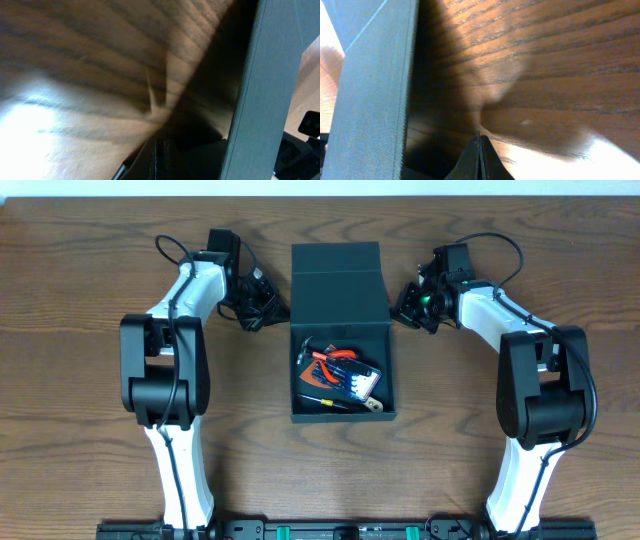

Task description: Pack container

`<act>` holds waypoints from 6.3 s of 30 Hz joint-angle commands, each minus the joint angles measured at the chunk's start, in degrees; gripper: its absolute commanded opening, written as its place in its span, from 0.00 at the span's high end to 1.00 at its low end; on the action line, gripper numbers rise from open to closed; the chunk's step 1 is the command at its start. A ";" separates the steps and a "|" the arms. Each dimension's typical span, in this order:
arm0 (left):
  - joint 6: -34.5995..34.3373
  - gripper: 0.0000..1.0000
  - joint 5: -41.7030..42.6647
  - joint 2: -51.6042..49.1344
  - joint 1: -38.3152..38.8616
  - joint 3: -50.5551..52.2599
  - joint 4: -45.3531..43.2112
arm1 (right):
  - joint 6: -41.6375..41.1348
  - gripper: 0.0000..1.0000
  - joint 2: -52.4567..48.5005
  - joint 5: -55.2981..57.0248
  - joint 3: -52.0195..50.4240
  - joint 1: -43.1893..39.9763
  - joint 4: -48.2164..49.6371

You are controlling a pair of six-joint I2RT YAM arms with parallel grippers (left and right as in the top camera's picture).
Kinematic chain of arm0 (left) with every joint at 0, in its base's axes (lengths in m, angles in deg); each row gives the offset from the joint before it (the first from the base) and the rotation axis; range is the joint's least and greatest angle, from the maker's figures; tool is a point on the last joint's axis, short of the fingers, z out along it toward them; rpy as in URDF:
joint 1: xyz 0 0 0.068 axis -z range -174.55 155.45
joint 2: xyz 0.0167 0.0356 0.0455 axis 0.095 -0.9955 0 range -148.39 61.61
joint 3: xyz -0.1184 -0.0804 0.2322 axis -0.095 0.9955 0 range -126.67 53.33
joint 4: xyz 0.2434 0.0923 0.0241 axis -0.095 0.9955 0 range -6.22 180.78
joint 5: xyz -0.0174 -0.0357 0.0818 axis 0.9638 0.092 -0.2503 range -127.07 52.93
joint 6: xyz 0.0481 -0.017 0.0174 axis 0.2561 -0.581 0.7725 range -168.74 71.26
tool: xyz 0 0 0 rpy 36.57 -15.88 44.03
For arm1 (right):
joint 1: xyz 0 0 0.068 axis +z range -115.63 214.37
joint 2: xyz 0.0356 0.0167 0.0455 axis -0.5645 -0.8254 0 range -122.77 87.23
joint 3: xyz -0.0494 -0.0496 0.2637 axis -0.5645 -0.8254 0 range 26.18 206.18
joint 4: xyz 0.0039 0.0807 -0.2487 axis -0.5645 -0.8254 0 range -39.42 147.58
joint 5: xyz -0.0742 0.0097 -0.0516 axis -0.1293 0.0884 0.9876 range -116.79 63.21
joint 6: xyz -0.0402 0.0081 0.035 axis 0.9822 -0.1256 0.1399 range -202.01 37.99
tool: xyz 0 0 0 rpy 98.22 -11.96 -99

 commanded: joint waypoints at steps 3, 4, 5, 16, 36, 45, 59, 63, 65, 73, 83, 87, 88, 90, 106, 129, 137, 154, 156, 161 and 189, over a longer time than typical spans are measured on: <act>-2.47 0.94 2.19 -0.57 0.90 -0.26 -2.62 | -1.95 0.99 -1.29 -0.96 1.09 0.76 2.14; -2.51 0.94 2.73 -0.57 1.09 -0.26 -3.08 | -2.38 0.99 -1.33 -1.05 1.09 0.90 2.71; -2.71 0.94 2.97 -0.57 1.29 -0.26 -3.43 | -2.67 0.99 -1.53 -1.25 1.09 1.03 3.54; -2.86 0.94 9.77 -0.55 1.97 -0.26 -7.54 | 0.90 0.99 -1.60 -6.67 1.09 1.25 9.53; 11.34 0.94 10.10 4.02 1.77 -1.95 -5.75 | 16.09 0.99 6.82 -8.72 1.16 1.20 10.38; 13.77 0.94 10.12 8.22 1.77 -1.95 -5.73 | 17.53 0.99 10.73 -9.33 1.16 1.29 10.08; 21.40 0.94 9.92 18.53 0.44 -1.95 6.16 | 23.28 0.99 20.68 -9.31 1.16 1.38 -5.22; 25.77 0.94 9.88 21.18 0.42 -1.95 12.72 | 25.99 0.99 24.68 -9.07 1.16 1.92 -12.11; 28.33 0.94 9.77 22.29 0.44 -1.95 16.02 | 26.93 0.99 26.53 -8.28 1.16 2.32 -15.12; 33.70 0.94 -2.69 25.46 0.42 -1.95 27.98 | 28.26 0.99 33.40 -0.59 1.16 4.02 -26.27; 33.66 0.35 -5.62 25.94 0.42 -1.95 29.22 | 29.97 0.32 36.76 3.85 1.16 4.22 -32.50; 33.16 0.01 -5.57 25.94 0.42 -1.95 29.53 | 27.56 0.01 36.79 3.80 1.16 4.13 -32.59; 33.16 0.01 -5.55 25.94 0.42 -1.95 29.75 | 25.92 0.01 36.83 3.80 1.16 4.09 -32.48; 31.95 0.01 -5.38 26.01 0.42 -1.95 30.34 | 25.49 0.01 36.89 3.78 1.16 4.11 -31.76; 34.07 0.01 -10.34 53.24 0.44 -1.92 33.38 | 49.96 0.01 61.88 4.96 1.16 4.09 -44.57; 32.11 0.02 -14.14 100.35 0.44 7.67 40.81 | 51.15 0.01 98.88 10.23 1.07 4.11 -62.16; 32.11 0.01 -14.16 101.94 0.44 7.67 40.83 | 51.17 0.01 98.88 10.25 1.07 4.11 -64.04; 34.40 0.01 -30.56 104.00 -1.20 12.70 35.54 | 51.17 0.01 98.88 10.25 1.07 4.11 -64.28; 35.60 0.01 -32.48 106.14 -2.08 16.98 31.23 | 51.17 0.01 98.88 10.25 1.07 4.11 -64.28; 43.12 0.02 -32.83 114.49 -4.07 33.05 19.58 | 51.17 0.01 98.88 10.25 1.07 4.11 -64.28; 38.07 0.01 -36.52 129.31 -8.52 76.87 -2.60 | 51.17 0.01 98.88 10.25 1.07 4.11 -64.28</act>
